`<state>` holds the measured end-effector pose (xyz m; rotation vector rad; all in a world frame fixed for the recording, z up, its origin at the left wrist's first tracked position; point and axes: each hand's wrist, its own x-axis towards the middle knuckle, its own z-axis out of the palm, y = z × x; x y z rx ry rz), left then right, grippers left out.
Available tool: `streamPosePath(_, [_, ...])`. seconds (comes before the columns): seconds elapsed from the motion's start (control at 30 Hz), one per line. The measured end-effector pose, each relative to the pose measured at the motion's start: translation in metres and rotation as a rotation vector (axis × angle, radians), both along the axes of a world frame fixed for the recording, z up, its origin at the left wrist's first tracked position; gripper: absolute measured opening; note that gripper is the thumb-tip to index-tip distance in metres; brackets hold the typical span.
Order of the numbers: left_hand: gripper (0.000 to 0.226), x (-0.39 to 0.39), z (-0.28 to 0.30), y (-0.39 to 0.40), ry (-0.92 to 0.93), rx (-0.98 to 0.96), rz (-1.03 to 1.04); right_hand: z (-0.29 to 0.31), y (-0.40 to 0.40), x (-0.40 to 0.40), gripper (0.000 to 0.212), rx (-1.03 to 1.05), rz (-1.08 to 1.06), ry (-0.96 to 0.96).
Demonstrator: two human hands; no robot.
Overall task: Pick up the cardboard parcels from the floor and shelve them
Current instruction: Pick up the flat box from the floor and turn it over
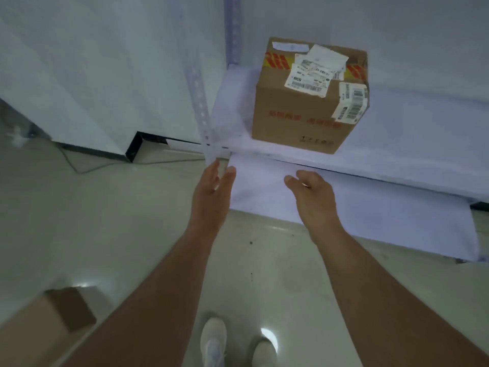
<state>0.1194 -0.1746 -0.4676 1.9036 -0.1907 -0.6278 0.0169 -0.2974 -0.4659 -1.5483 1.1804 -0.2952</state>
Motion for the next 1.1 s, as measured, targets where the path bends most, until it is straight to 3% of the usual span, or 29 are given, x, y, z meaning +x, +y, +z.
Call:
streamPosePath(0.07, [0.049,-0.005,-0.001,0.035,0.007,0.002,0.084,0.0,0.029,0.012,0.025,-0.012,0.073,0.007])
streamPosePath(0.3, [0.05,0.0,-0.004,0.167,0.055,-0.01,0.403,-0.005,0.152,0.064,0.016,0.012,0.385,0.004])
streamPosePath(0.63, [0.049,0.038,-0.02,0.372,0.117,-0.028,0.729,-0.03,0.364,0.143,0.023,0.033,0.703,0.021])
streamPosePath(0.73, [0.05,0.052,-0.025,0.435,0.138,-0.027,0.805,-0.039,0.429,0.167,0.017,0.031,0.783,0.031])
streamPosePath(1.1, [0.05,0.1,-0.067,0.596,0.204,-0.033,0.931,-0.079,0.594,0.232,0.035,0.036,0.878,0.086])
